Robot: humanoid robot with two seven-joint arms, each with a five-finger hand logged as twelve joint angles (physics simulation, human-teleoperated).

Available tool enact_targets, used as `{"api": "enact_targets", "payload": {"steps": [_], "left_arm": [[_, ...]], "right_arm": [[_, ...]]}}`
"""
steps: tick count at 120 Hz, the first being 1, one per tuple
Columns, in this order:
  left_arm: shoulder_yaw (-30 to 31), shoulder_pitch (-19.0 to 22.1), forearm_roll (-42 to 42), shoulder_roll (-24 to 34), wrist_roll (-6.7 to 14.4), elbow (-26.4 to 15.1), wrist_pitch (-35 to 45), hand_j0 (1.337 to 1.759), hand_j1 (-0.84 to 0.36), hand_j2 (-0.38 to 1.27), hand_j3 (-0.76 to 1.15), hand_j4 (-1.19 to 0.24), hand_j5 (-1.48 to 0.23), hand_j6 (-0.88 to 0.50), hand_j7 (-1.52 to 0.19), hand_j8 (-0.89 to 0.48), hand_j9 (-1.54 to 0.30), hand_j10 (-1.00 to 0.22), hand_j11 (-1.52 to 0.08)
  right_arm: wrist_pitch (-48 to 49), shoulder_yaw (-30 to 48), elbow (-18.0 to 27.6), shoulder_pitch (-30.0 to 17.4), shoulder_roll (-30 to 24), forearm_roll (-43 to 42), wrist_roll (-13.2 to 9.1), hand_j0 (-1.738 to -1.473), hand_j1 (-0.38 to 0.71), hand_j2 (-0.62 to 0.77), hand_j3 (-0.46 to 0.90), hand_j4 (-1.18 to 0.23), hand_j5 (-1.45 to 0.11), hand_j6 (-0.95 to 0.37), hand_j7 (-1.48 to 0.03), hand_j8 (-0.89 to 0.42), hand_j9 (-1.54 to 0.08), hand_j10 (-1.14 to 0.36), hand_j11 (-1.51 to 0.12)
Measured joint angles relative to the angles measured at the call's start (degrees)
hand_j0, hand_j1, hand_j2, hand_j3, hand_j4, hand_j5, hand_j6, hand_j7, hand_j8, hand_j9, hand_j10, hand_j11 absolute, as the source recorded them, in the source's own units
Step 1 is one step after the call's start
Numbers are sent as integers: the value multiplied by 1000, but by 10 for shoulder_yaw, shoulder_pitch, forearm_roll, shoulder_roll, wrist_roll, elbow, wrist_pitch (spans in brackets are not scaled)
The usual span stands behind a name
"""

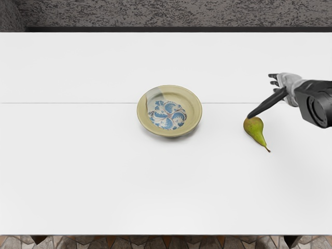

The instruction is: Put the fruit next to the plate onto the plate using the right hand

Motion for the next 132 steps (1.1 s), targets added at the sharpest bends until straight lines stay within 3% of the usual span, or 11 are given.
{"api": "enact_targets", "payload": {"steps": [49, 132], "left_arm": [[0, 0, 0, 0, 0, 0, 0, 1658, 348, 0, 0, -1, -1, -1, -1, -1, -1, -1, -1], [0, 0, 0, 0, 0, 0, 0, 1658, 348, 0, 0, -1, -1, -1, -1, -1, -1, -1, -1]], "right_arm": [[-29, -42, -14, -20, 37, -37, 0, -1658, -345, 0, 0, -4, -5, -5, -5, -5, -5, -5, -5], [-29, -46, -22, -66, 72, -137, 0, -1658, -173, -28, 0, -148, -192, -149, -192, -149, -192, -149, -192]]}}
